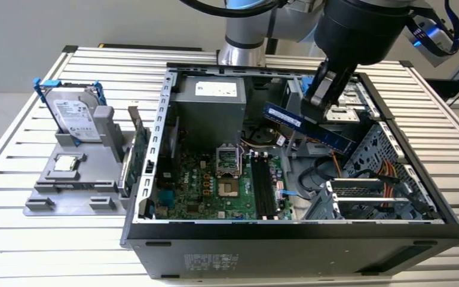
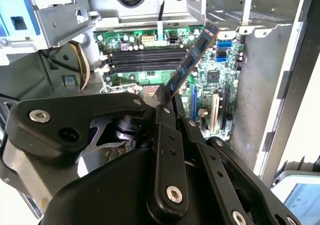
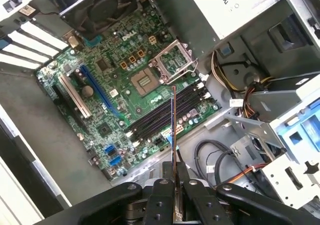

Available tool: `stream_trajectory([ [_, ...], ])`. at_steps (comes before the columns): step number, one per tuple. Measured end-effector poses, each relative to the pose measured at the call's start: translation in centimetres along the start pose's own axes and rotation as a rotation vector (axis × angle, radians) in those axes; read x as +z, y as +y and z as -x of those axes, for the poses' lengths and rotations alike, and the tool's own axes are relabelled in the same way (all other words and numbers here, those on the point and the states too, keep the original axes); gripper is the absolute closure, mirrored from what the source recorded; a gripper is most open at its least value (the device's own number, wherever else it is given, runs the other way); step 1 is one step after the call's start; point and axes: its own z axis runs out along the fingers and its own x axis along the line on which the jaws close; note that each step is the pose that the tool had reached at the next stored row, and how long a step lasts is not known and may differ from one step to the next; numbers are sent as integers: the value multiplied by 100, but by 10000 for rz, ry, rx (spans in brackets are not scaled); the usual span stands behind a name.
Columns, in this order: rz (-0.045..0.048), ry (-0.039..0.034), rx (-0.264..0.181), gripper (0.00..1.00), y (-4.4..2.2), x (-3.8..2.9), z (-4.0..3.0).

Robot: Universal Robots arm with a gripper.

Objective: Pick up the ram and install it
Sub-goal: 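Insert the ram into the slot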

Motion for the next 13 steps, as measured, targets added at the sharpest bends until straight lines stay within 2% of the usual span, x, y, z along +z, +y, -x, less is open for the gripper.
stream_trajectory([
  [13, -6, -33, 1179, 100, 4, 0, -3],
])
